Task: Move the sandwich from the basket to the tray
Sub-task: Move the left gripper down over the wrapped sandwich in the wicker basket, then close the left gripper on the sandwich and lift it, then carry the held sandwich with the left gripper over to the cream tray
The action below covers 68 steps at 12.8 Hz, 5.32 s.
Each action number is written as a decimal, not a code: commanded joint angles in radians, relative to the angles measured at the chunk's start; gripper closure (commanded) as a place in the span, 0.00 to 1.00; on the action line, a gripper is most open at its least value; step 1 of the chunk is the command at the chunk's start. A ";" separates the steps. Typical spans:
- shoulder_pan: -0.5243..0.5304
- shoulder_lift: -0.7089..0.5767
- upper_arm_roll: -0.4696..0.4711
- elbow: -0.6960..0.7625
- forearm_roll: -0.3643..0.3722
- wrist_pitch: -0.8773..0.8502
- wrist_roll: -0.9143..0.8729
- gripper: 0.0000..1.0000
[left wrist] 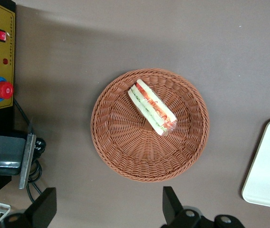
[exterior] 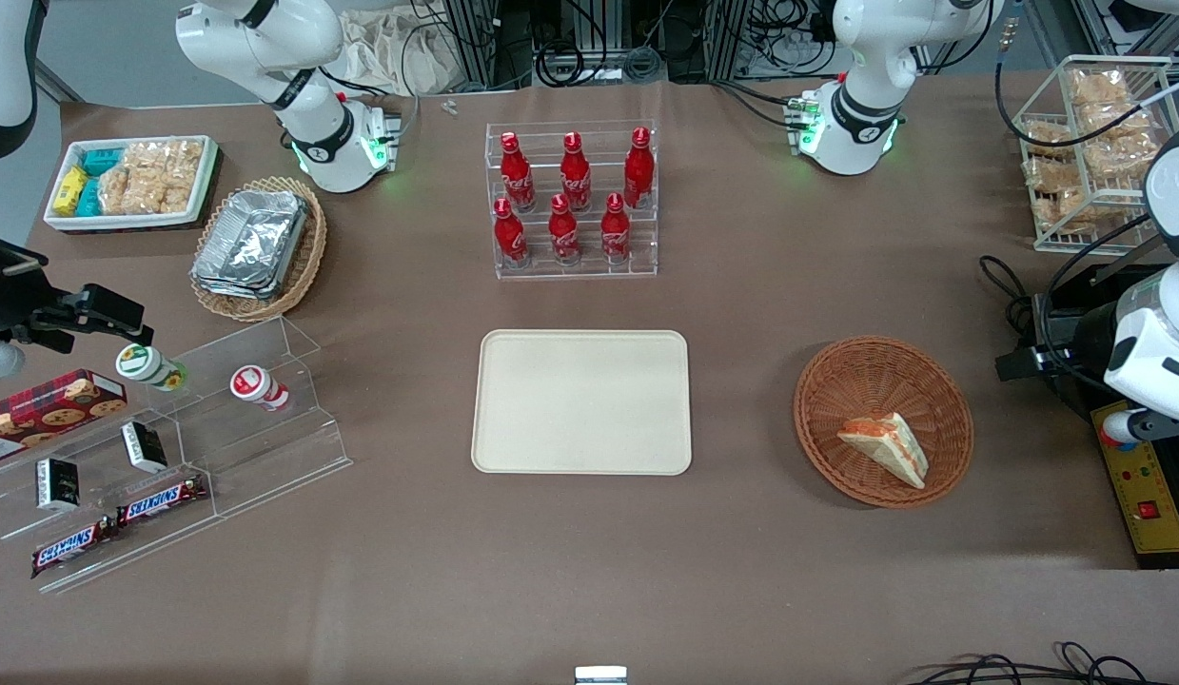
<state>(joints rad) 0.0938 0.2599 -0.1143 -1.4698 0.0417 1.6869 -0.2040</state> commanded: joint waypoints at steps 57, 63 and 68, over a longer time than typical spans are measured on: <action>-0.078 0.237 -0.004 0.068 -0.003 0.085 -0.710 1.00; -0.078 0.226 -0.198 0.167 -0.020 -0.098 -0.577 1.00; -0.190 0.265 -0.277 0.082 -0.053 0.152 -0.575 1.00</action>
<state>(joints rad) -0.0460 0.5154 -0.3932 -1.3447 -0.0026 1.7370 -0.7919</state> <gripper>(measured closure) 0.806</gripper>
